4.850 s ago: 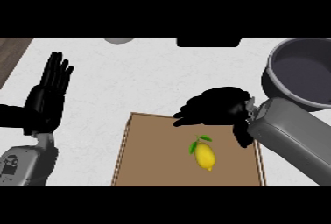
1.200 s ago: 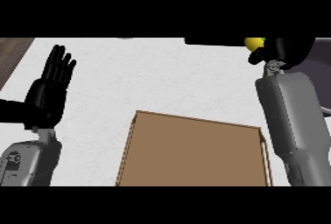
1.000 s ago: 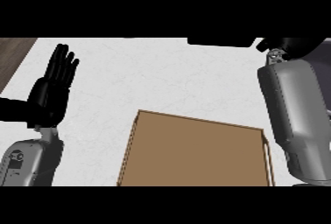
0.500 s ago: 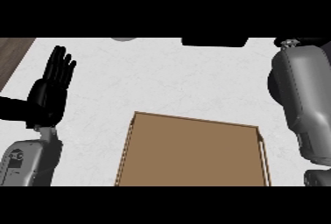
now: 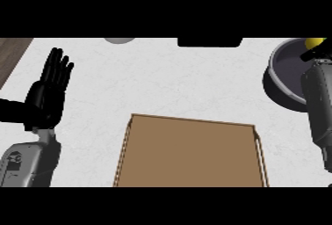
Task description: Pick the lemon from the tray and place it in the pot
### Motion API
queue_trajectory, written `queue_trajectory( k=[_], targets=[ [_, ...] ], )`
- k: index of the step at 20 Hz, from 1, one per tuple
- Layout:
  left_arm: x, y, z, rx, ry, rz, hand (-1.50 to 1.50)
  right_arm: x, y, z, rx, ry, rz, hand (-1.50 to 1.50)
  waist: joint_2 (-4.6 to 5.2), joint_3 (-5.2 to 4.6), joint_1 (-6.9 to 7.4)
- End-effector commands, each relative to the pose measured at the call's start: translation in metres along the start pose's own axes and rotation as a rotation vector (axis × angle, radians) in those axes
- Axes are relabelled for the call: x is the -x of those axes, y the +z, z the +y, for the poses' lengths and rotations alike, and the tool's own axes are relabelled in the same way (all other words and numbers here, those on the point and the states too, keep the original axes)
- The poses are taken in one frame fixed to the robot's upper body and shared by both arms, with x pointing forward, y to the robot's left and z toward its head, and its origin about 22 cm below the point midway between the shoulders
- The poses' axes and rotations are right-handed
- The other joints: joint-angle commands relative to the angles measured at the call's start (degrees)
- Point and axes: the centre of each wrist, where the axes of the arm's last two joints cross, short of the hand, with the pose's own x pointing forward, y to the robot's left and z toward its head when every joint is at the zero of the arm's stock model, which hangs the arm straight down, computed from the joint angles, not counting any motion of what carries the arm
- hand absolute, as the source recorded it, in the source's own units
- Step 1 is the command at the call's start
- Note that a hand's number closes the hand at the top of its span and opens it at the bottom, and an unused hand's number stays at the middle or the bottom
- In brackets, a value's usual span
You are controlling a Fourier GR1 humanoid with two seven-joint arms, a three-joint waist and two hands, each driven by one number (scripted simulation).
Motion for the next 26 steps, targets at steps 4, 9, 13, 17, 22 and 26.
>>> queue_trajectory(
  k=[4, 9, 13, 17, 22, 26],
  targets=[
    [-0.004, 0.017, -0.002, 0.020, 0.036, -0.007, 0.00, 0.040, -0.023, 0.029, -0.010, -0.013, 0.023, 1.50, 0.03, 0.02, 0.63],
    [0.001, -0.006, -0.004, 0.000, 0.014, -0.006, 0.00, 0.066, -0.037, 0.043, -0.031, 0.004, 0.030, 1.50, 0.18, 0.02, 0.40],
    [0.003, -0.002, -0.005, 0.036, -0.001, 0.010, 0.00, 0.098, -0.044, 0.062, -0.192, 0.009, 0.113, 1.50, 0.70, 0.14, 1.44],
    [-0.008, 0.000, -0.008, 0.025, 0.002, -0.009, 0.00, 0.109, -0.041, 0.069, -0.297, -0.183, 0.191, -1.50, 0.41, 0.22, 1.06],
    [-0.007, -0.006, 0.003, 0.026, 0.003, -0.027, 0.00, 0.122, -0.047, 0.072, -0.341, -0.232, 0.070, -1.50, 0.79, 0.20, 1.75],
    [-0.002, -0.002, 0.004, 0.031, 0.002, -0.007, 0.00, 0.108, -0.052, 0.062, -0.231, -0.334, 0.005, -1.50, 0.62, 0.16, 1.68]
  ],
)
